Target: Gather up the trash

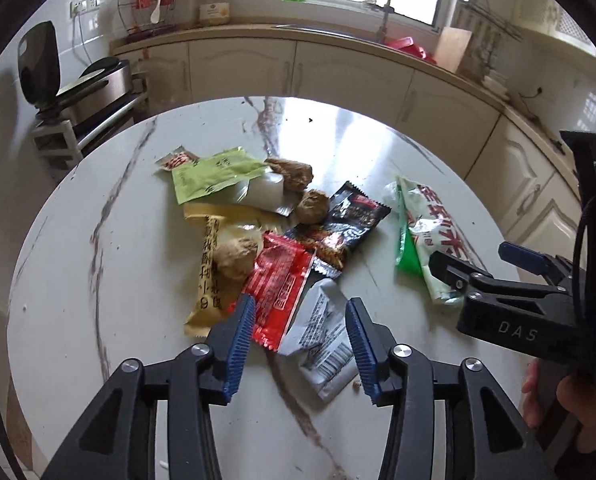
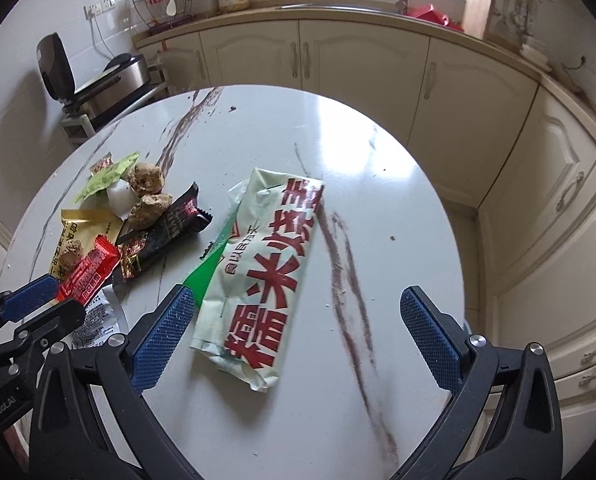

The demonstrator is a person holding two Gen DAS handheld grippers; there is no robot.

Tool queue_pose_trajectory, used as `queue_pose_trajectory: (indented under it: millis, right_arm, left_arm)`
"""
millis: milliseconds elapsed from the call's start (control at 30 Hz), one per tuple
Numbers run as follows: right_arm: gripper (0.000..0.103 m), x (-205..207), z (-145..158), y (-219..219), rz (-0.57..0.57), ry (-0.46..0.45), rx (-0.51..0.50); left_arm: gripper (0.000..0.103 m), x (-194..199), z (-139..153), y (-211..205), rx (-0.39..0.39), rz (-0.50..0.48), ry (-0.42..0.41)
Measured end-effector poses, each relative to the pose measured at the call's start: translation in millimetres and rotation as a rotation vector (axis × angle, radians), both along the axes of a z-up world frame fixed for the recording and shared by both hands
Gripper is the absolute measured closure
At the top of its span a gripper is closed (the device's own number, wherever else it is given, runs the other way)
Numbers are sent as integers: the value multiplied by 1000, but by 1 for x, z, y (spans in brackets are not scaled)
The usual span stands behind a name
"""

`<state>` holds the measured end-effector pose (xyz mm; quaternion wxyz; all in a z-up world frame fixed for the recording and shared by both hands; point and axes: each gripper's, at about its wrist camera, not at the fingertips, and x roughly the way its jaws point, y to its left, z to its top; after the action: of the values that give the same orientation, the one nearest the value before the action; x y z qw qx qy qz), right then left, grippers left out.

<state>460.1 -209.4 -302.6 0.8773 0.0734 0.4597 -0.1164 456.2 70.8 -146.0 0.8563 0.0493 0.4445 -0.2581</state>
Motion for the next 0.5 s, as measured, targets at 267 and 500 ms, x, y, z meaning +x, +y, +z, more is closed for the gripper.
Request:
queue_pose_trajectory:
  millis: [267, 500]
  right_arm:
    - [41, 5, -10, 7, 38, 4, -57]
    - [49, -8, -7, -9, 100, -34, -12]
  left_arm:
    - [37, -8, -3, -12, 3, -14, 23]
    - [40, 4, -21, -35, 42, -71, 8]
